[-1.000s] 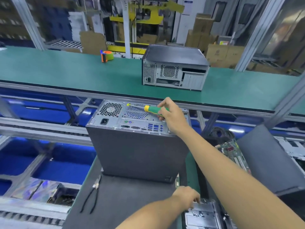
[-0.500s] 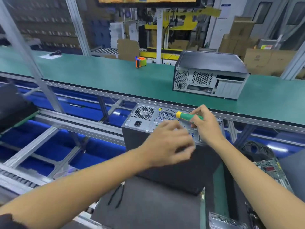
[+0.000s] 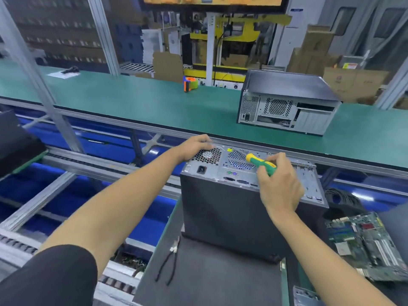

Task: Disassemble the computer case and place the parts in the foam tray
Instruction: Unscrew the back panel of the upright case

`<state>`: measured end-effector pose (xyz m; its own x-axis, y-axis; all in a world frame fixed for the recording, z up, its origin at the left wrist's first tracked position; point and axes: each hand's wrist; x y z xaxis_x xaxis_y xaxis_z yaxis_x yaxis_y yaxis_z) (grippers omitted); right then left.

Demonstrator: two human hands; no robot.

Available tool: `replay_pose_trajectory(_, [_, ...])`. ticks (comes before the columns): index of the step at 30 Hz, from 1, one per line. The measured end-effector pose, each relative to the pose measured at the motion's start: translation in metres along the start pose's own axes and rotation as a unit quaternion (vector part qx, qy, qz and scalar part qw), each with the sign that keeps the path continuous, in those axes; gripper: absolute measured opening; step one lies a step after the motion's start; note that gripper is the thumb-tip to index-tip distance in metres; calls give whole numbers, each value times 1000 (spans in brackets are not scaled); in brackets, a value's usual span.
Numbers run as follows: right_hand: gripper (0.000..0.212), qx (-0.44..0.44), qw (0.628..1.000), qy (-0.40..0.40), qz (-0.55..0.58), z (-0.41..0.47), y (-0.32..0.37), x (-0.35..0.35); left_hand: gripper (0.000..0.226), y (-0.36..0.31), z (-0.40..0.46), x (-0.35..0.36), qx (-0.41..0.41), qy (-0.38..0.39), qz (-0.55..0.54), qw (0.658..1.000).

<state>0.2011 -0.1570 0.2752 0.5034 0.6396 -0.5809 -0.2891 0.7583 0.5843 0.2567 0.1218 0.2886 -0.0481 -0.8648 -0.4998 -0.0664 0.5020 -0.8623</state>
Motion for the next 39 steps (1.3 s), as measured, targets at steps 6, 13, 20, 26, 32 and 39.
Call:
replay_pose_trajectory(6, [10, -3, 1000, 0, -9, 10, -11, -1, 22, 4, -4, 12, -14, -59, -68, 996])
replay_pose_trajectory(13, [17, -30, 998, 43, 19, 28, -39, -12, 9, 5, -31, 42, -33, -134, -119, 983])
replay_pose_trajectory(20, [23, 2, 988, 110, 109, 60, -49, -5, 21, -1, -68, 64, -65, -214, -62, 973])
replay_pose_trajectory(26, [23, -12, 977, 165, 133, 86, -55, 6, 32, -11, -99, 66, -89, -222, 66, 969])
replay_pose_trajectory(32, [29, -60, 964, 201, 161, 105, -59, 17, 21, -18, -123, 68, -86, -201, 130, 967])
replay_pose_trajectory(39, [28, -94, 953, 253, 140, 127, -60, 28, 22, -19, -141, 89, -46, -199, 180, 962])
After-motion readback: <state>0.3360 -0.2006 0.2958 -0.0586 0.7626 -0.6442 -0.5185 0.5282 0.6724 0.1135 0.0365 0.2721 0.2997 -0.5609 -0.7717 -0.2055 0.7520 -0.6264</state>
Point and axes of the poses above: each hand's wrist, its own z-axis towards the middle knuckle, its own x-axis out of the palm, y = z × x
